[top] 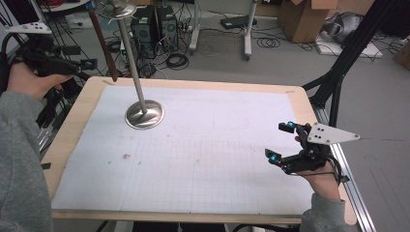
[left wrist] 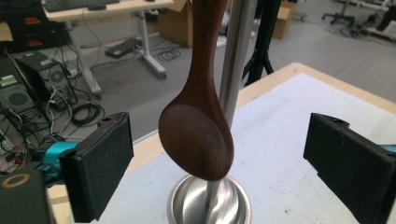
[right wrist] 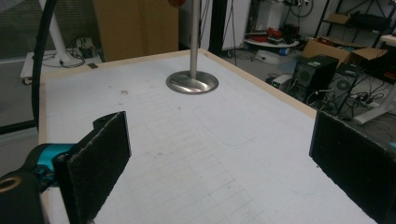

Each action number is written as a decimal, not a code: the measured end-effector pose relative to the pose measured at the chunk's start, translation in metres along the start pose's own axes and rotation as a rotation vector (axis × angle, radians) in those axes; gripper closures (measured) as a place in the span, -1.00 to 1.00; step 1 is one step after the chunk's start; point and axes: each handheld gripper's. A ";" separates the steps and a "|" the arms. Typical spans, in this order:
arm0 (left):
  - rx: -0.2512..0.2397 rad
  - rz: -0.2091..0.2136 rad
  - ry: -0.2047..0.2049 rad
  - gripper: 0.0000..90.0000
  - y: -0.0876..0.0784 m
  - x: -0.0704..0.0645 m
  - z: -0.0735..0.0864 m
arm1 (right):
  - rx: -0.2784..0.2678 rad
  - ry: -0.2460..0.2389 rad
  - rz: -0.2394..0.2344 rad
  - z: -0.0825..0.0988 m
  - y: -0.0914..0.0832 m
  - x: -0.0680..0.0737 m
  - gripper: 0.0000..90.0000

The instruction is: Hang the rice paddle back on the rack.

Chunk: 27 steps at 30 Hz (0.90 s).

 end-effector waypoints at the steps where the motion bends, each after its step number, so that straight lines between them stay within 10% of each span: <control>1: -0.013 0.002 -0.003 -0.83 -0.004 0.000 0.003 | -0.002 0.003 -0.001 0.000 0.000 0.001 -0.91; 15: -0.046 -0.007 -0.049 -0.83 -0.030 -0.011 0.046 | 0.000 -0.005 -0.010 -0.002 0.008 0.004 -0.91; 27: -0.063 0.028 -0.009 -0.83 -0.034 -0.036 0.065 | -0.001 -0.001 -0.011 -0.002 0.014 0.002 -0.91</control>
Point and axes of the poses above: each handheld gripper's, and its own axes: y roughly forward along the jaws, z roughly out of its underside, x roughly to its left, and after that the axes turned 1 degree about x, right-handed
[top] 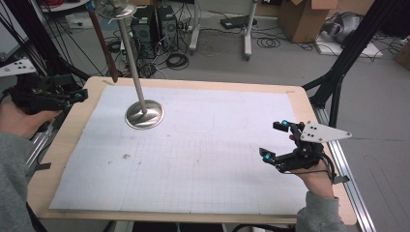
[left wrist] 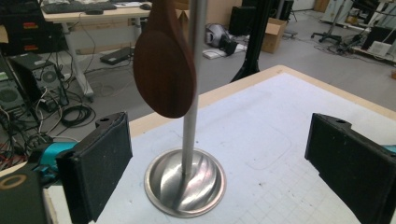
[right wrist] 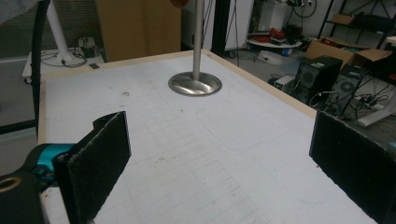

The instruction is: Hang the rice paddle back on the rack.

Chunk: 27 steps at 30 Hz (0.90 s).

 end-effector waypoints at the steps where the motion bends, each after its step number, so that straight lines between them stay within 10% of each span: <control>1: 0.000 0.005 0.005 -0.83 0.000 -0.002 0.001 | 0.000 0.003 -0.001 0.000 0.000 0.000 -0.91; 13: -0.042 0.046 0.015 -0.83 0.004 -0.029 0.032 | -0.029 0.000 -0.005 -0.002 -0.002 0.000 -0.91; 27: -0.058 -0.012 0.043 -0.83 0.000 -0.047 0.054 | -0.026 -0.015 -0.027 -0.007 0.004 0.002 -0.91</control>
Point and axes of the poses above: each handheld gripper's, and its own axes: y roughly forward along the jaws, z roughly out of its underside, x roughly to its left, and after that the axes turned 1 degree about x, right-handed
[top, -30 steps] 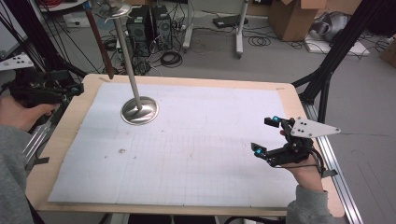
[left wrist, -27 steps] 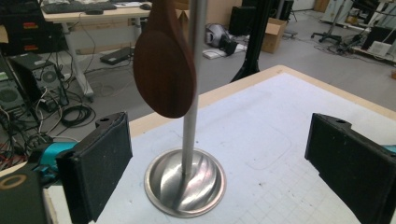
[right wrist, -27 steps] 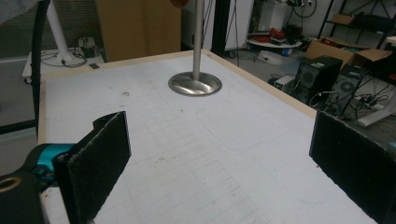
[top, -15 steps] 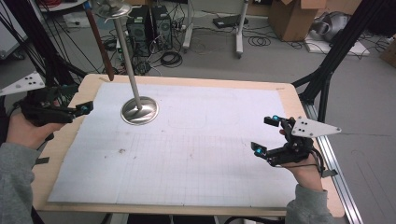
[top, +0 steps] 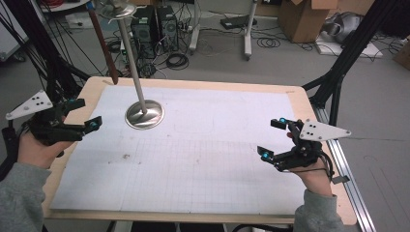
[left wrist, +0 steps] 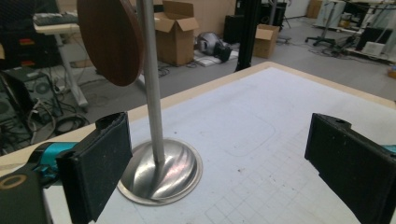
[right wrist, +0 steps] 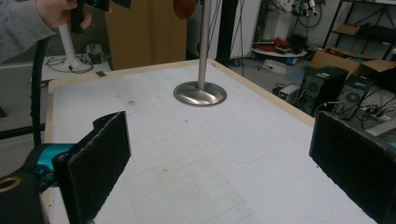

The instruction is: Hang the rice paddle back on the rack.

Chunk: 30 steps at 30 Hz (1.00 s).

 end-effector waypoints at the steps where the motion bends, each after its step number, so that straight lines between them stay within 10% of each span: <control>1: -0.001 0.002 0.002 -0.83 -0.001 -0.002 0.001 | -0.001 0.002 0.000 0.000 0.000 0.000 -0.91; 30: -0.022 0.015 -0.048 -0.81 -0.032 -0.025 0.031 | -0.010 -0.007 -0.007 -0.003 0.002 0.002 -0.91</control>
Point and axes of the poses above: each handheld gripper's, and its own axes: y roughly forward along the jaws, z roughly out of its underside, x roughly to its left, and after that the axes turned 1 degree about x, right-handed
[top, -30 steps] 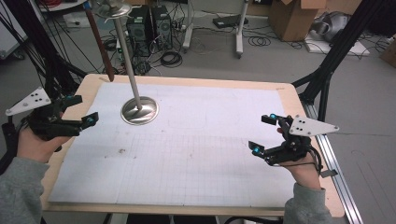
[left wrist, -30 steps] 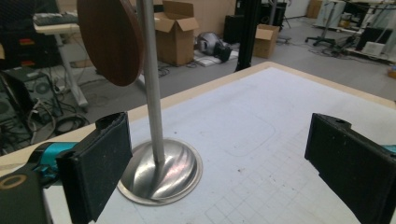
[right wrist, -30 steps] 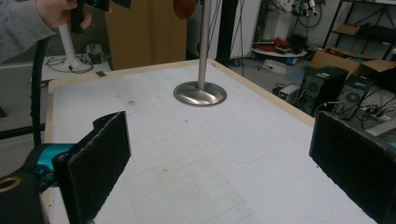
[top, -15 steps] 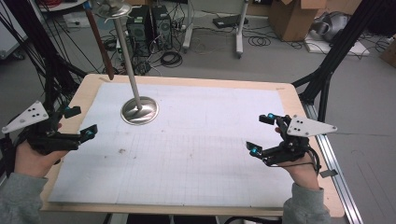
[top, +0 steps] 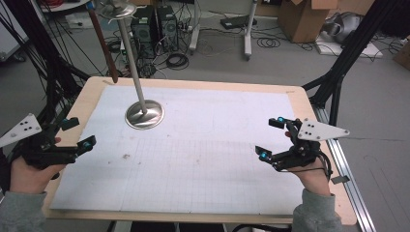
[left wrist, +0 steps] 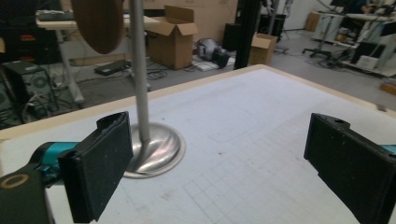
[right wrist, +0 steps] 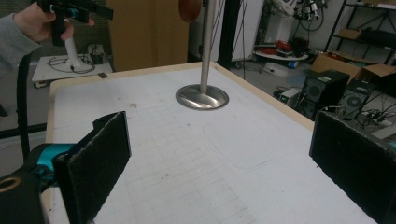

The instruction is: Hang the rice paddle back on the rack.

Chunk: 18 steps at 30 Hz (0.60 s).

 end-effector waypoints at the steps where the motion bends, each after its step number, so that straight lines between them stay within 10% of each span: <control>1: 0.001 -0.006 0.002 -0.81 -0.001 -0.001 0.000 | -0.003 0.002 0.005 0.001 0.000 -0.001 -0.91; 18: -0.031 -0.058 -0.011 -0.82 -0.017 0.002 0.015 | -0.030 0.055 0.056 0.012 -0.013 -0.014 -0.91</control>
Point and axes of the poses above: each handheld gripper's, and its own axes: y roughly forward along the jaws, z roughly out of its underside, x roughly to its left, and after that the axes turned 1 degree about x, right-handed
